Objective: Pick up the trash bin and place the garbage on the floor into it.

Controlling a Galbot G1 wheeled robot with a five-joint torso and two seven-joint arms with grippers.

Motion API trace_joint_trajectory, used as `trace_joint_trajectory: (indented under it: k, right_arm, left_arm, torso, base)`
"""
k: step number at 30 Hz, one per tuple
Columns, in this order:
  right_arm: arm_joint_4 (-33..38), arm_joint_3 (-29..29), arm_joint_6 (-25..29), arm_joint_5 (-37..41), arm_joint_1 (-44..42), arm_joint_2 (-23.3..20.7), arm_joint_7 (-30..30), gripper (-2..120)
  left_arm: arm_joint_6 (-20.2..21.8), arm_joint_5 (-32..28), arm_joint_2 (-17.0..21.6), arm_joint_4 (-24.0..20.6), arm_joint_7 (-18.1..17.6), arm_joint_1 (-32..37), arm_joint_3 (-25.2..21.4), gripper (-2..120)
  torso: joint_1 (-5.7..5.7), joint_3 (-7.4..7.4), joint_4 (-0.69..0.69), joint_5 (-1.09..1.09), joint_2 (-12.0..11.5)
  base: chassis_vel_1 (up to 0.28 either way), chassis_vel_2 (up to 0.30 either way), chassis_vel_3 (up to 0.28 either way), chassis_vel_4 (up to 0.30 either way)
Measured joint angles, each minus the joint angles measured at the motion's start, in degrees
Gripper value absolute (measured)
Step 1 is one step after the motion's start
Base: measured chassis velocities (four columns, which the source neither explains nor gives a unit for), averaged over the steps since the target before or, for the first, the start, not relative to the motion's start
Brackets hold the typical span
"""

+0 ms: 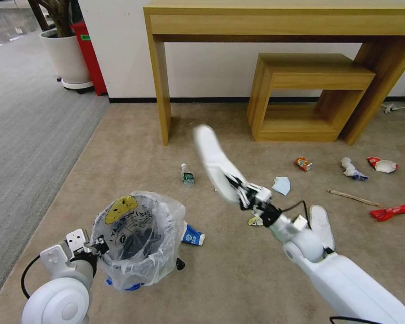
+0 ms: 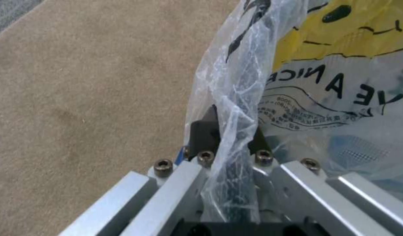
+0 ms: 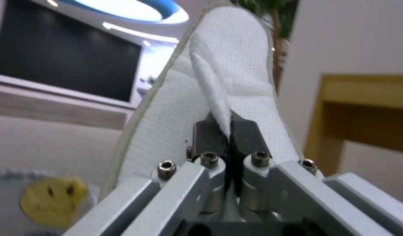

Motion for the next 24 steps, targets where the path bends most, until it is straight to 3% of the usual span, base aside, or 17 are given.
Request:
trace_joint_trajectory:
  k: [6,14,24]
  right_arm:
    - [-2.0,-9.6,1.2,1.7,8.0,2.7,0.4,0]
    - [-4.4,-19.0,1.3,2.9,12.5,7.3,1.5,0]
    - [-6.2,-26.3,1.3,6.0,15.9,10.6,3.1,0]
  left_arm:
    - [0.5,-0.4,0.0,-0.8,-0.1,0.1,0.5,0]
    - [1.0,-1.8,0.4,-2.9,-0.9,1.3,-0.4,0]
    - [1.4,-3.3,1.2,-3.9,-1.4,1.1,-0.8,0]
  torso:
    - [0.00,0.00,-0.01,0.00,0.0]
    - [0.00,0.00,0.00,0.00,0.0]
    - [0.00,0.00,-0.02,-0.01,0.0]
  base:
    - [0.000,0.000,0.000,0.000]
    - [0.000,0.000,0.000,0.000]
    - [0.000,0.000,0.000,0.000]
